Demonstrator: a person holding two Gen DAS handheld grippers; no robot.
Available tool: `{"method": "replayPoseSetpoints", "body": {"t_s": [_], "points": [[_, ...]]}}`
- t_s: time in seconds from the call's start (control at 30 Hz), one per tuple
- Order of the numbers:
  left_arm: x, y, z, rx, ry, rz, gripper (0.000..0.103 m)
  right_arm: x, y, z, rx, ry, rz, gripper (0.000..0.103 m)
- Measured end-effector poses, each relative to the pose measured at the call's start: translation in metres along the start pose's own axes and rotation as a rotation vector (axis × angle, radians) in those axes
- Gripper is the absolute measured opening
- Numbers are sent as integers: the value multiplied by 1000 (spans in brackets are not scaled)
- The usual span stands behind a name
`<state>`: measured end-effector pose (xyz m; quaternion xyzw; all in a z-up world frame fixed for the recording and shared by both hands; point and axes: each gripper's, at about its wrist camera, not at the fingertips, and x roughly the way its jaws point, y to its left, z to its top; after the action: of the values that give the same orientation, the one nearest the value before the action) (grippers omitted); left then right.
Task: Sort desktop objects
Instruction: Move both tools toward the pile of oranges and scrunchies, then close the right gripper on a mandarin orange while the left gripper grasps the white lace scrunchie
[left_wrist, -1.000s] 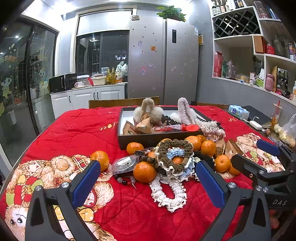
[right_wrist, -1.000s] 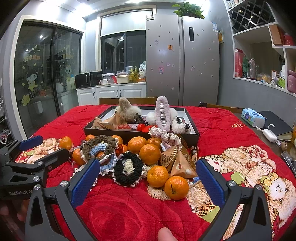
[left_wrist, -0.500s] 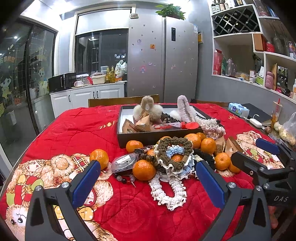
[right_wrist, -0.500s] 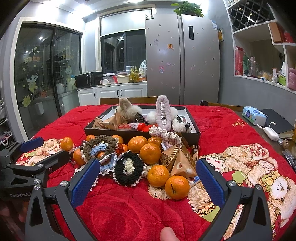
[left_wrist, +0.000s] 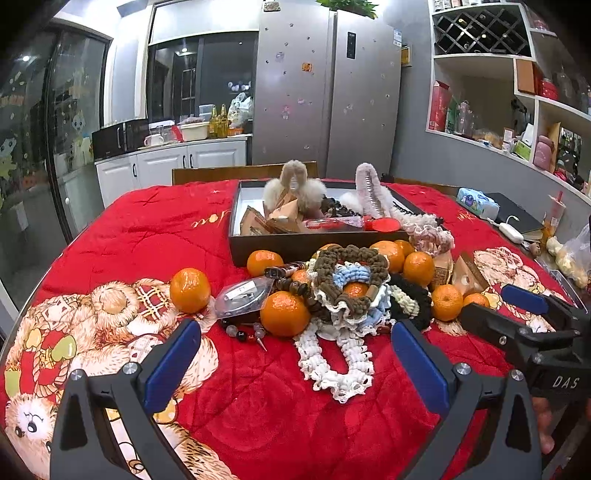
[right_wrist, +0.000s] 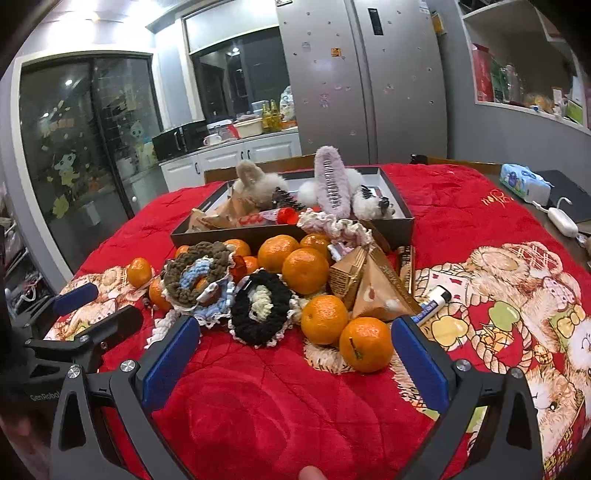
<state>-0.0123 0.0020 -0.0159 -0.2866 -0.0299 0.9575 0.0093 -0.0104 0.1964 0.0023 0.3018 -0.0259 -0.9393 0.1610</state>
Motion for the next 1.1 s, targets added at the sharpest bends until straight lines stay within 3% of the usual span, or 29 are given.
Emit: {"method": "replayPoseSetpoints", "body": {"t_s": [0.2,0.43,1.1], "points": [[6,2,-2,-16,37,14,103,6,2,0,-16,48,-20,103],[20,5,-7,-38,140,11,103,11,-4,-1,6,80,-27,103],[47,4,-11,-38,282,6,103,31,-20,-3,93,174,-18,103]]}}
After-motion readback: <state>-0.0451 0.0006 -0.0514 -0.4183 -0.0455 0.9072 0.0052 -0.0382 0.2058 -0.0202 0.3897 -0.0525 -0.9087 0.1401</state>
